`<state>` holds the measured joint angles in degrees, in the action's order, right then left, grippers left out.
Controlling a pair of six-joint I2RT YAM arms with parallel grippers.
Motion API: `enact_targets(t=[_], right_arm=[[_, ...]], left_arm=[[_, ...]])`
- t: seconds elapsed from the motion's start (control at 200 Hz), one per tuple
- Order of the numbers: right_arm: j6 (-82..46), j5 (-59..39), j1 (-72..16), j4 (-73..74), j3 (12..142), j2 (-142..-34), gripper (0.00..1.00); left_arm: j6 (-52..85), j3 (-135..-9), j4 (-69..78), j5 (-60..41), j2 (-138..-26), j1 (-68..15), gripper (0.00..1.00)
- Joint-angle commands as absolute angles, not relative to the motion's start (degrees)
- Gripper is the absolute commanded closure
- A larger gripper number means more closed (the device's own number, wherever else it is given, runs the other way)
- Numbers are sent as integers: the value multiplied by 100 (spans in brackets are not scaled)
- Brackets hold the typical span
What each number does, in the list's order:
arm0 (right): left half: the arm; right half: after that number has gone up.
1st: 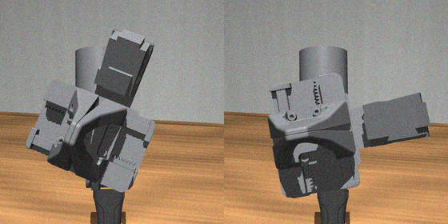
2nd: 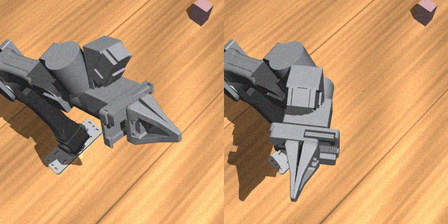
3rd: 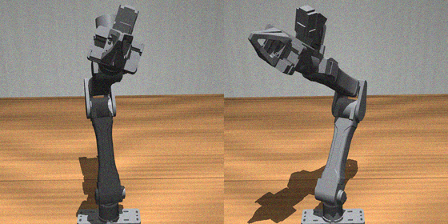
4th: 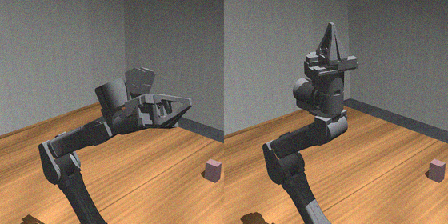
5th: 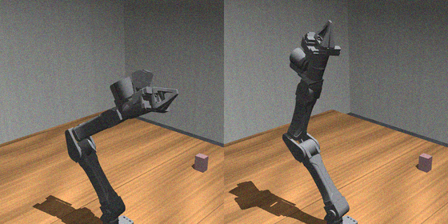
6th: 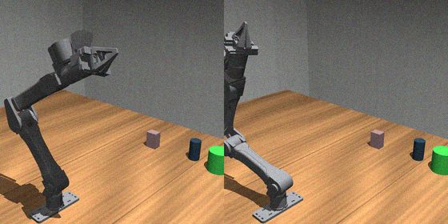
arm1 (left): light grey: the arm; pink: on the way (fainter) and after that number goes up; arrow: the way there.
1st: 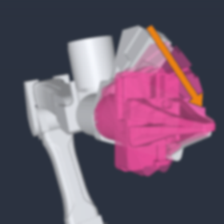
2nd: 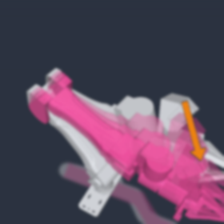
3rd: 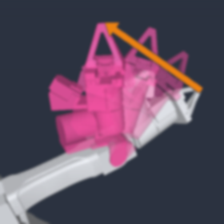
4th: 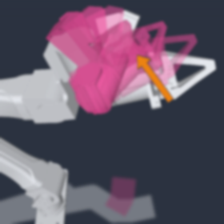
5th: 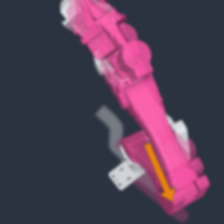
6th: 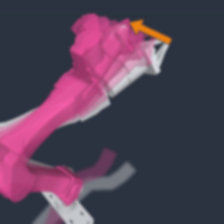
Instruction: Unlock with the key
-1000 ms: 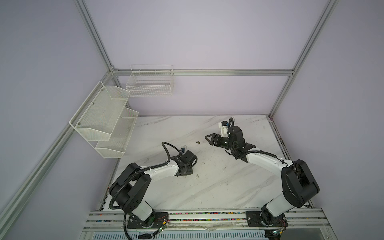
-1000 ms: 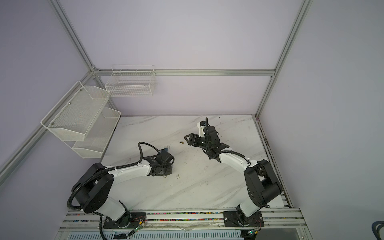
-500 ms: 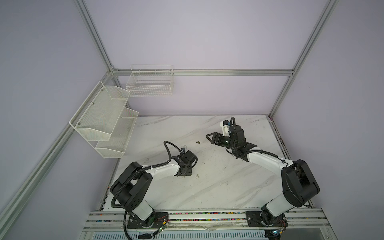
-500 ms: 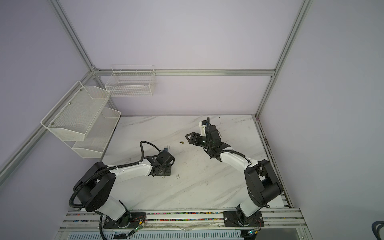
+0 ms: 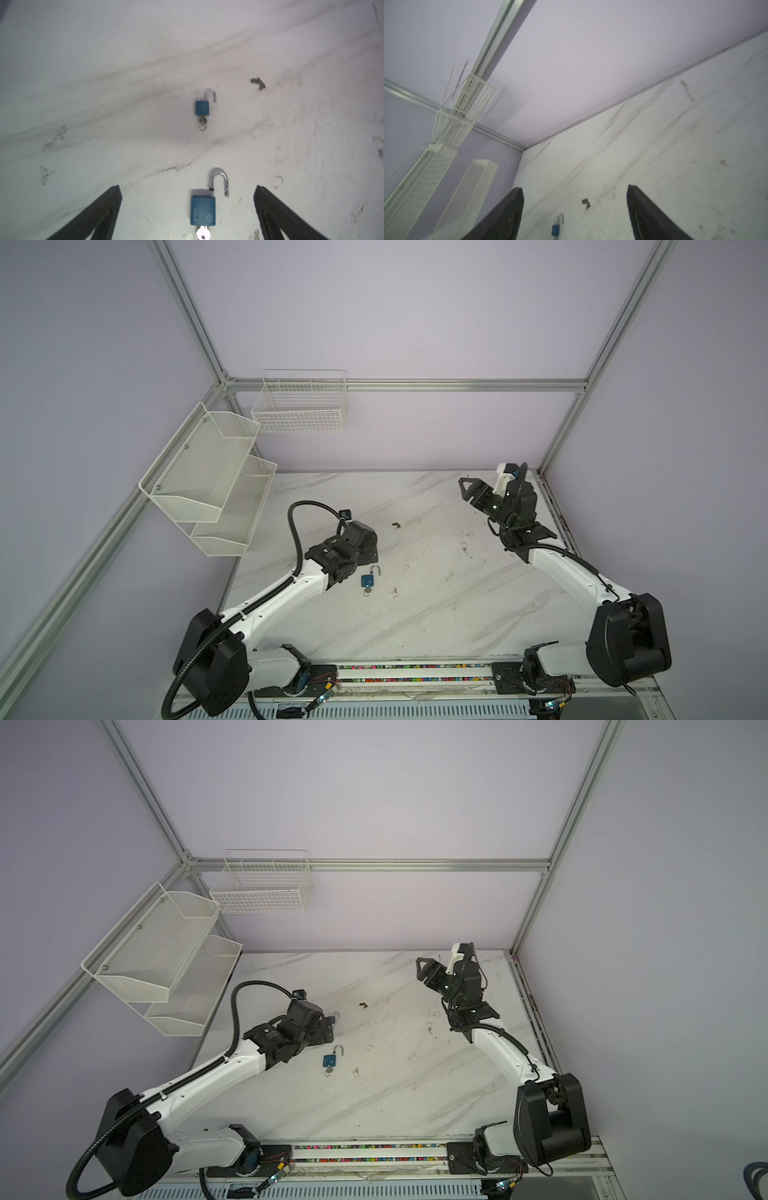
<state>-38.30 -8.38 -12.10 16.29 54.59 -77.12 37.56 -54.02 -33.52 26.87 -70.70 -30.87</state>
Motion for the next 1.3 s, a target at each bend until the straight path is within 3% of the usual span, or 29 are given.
enact_targets(t=[0.0,0.19,0.33,0.44,0.605,0.69,0.815,0.885,0.995,1.295], right_arm=[[-4001,576,-764,1806,5148,-7448,7],[-3319,2271,-241,2030,4676,-7547,3],[-2249,3582,-227,3409,3805,-7810,3],[-1591,3502,-229,4566,3337,-8470,3],[-625,2096,-224,6400,2958,-9322,3],[-468,1592,-229,6922,2825,-9559,3],[116,430,-242,8256,2423,-10098,3],[104,561,-272,8281,2440,-10150,3],[153,908,-402,7933,2667,-10212,3],[240,1066,-527,7837,2674,-10178,3]], left_arm=[[3510,-5543,-3099,3528,-6564,-2098,0],[2595,-4186,-1013,4061,-6353,-542,0],[1576,-3174,1306,3840,-6838,-276,0],[901,-2469,3078,3357,-7194,-266,0],[172,-1749,5294,2729,-7849,-272,0],[302,-1902,4949,2234,-7871,-241,0],[14,-1792,5990,1852,-8763,-256,0],[-172,-1779,6583,1825,-9210,-276,0],[305,-2327,4982,2098,-8932,-196,0],[201,-2127,5572,1979,-9031,-148,0]])
